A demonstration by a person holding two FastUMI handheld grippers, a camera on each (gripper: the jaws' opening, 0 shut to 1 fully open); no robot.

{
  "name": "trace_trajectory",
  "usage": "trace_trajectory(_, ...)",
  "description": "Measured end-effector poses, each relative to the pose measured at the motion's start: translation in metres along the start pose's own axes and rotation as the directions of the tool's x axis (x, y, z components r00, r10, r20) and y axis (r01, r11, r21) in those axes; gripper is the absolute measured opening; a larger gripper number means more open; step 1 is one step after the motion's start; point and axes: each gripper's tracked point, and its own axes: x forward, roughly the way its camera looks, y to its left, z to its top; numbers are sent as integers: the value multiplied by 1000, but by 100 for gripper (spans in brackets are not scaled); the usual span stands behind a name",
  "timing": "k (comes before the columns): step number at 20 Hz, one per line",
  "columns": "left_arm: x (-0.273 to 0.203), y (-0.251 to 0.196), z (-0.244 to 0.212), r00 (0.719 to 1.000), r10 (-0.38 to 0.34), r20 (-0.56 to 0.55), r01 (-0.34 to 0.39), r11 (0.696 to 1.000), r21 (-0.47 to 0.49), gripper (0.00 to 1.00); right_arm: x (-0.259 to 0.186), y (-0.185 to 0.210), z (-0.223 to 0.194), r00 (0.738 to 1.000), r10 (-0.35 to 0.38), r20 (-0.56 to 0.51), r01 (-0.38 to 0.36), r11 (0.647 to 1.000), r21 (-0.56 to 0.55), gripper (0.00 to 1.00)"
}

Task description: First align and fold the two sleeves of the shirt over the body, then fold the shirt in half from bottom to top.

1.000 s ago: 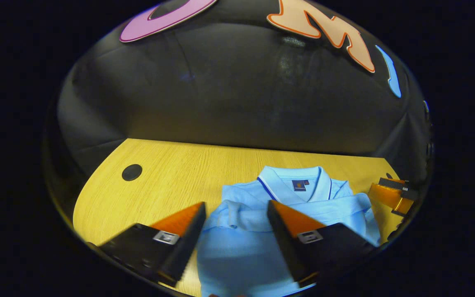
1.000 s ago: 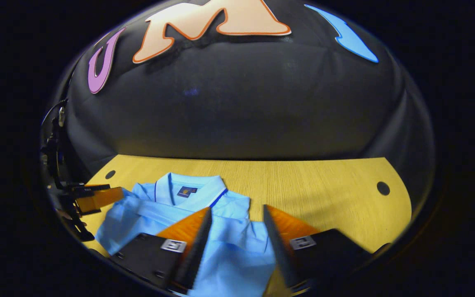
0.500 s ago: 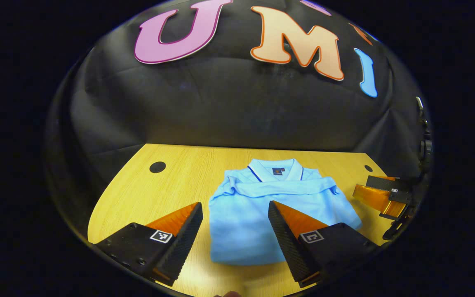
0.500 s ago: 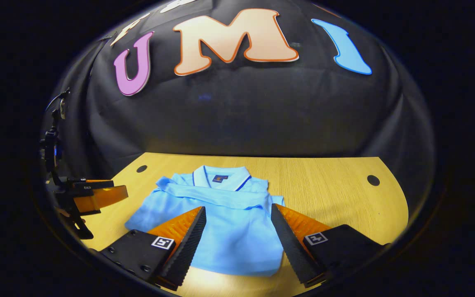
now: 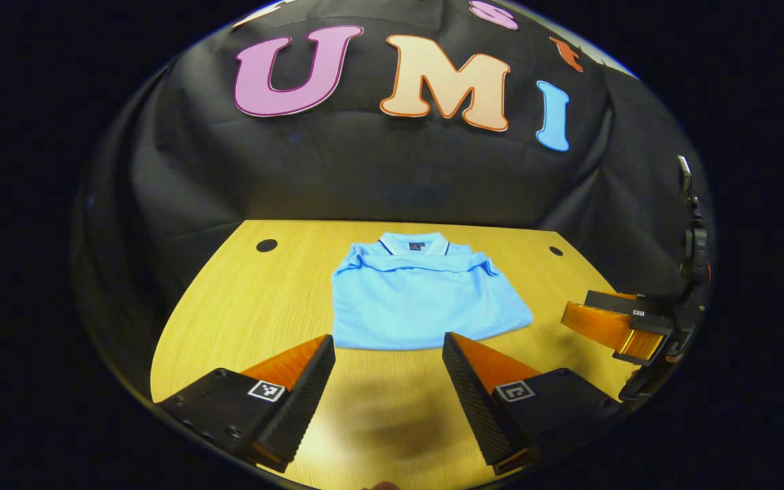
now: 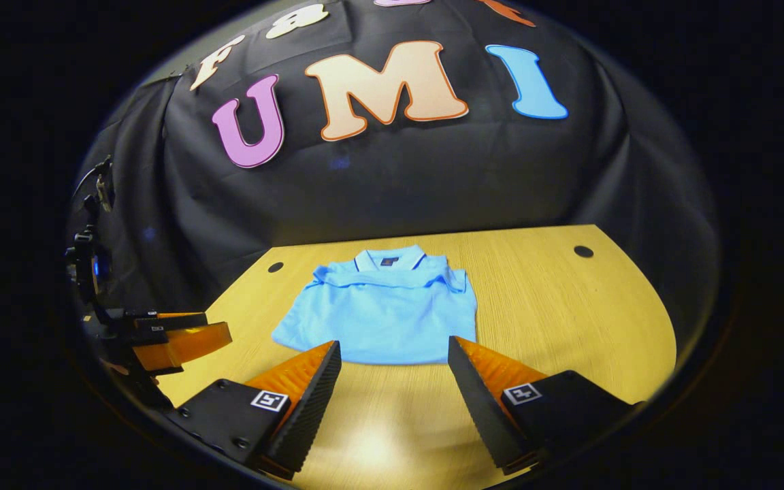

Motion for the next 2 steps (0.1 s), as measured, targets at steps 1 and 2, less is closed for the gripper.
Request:
trace_trajectory(1, -9, -2, -7, 1000, 1, -6, -1, 1000, 3, 96, -11, 1, -5, 1000, -1, 1, 1, 1000, 7, 98)
trace_trajectory(2, -16, -3, -15, 1000, 1, -11, -1, 1000, 1, 96, -21, 1, -12, 1000, -4, 3, 3, 1000, 13, 98)
